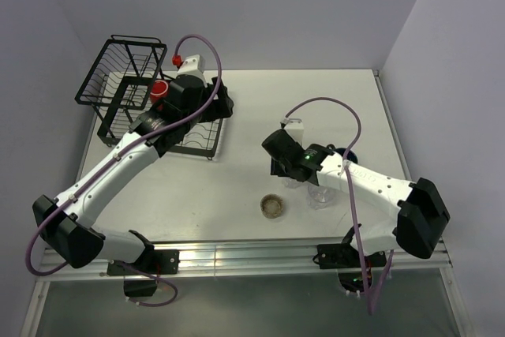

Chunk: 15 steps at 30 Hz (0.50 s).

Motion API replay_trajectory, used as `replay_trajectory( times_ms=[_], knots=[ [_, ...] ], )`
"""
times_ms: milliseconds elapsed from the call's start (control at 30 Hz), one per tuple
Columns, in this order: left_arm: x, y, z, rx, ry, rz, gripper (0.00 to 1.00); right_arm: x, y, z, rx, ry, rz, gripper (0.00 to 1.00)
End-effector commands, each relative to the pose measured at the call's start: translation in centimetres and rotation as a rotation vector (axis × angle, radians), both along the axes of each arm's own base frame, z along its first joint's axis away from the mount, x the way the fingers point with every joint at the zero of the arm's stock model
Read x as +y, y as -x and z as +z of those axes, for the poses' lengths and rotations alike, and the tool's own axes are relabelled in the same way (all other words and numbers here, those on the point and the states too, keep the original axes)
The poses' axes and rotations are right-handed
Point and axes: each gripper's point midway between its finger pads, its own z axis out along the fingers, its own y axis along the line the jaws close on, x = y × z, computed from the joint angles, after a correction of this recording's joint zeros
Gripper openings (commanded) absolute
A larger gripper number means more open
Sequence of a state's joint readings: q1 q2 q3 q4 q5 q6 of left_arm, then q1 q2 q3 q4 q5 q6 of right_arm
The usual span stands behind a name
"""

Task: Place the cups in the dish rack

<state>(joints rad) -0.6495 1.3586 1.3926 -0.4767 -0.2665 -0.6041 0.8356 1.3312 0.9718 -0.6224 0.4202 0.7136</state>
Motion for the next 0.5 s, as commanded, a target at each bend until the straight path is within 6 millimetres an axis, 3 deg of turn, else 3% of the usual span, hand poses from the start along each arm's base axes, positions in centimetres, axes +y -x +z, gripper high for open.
replay_trajectory(
  times_ms=[0,333,467],
  knots=[
    [-0.2,0.2,1.2,-0.032,0.029,-0.008,0.82,-0.9,-0.3,-1.0,-0.008,0.053,-0.046,0.47],
    [0.0,0.4,0.7,-0.024,0.022,-0.006,0.81,-0.6,-1.4,-3.0,0.028,0.100,-0.046,0.48],
    [0.2,0.5,0.4,-0.022,0.016,-0.002,0.82,-0.5,-1.9,-3.4,0.036,0.102,-0.040,0.37]
  ],
)
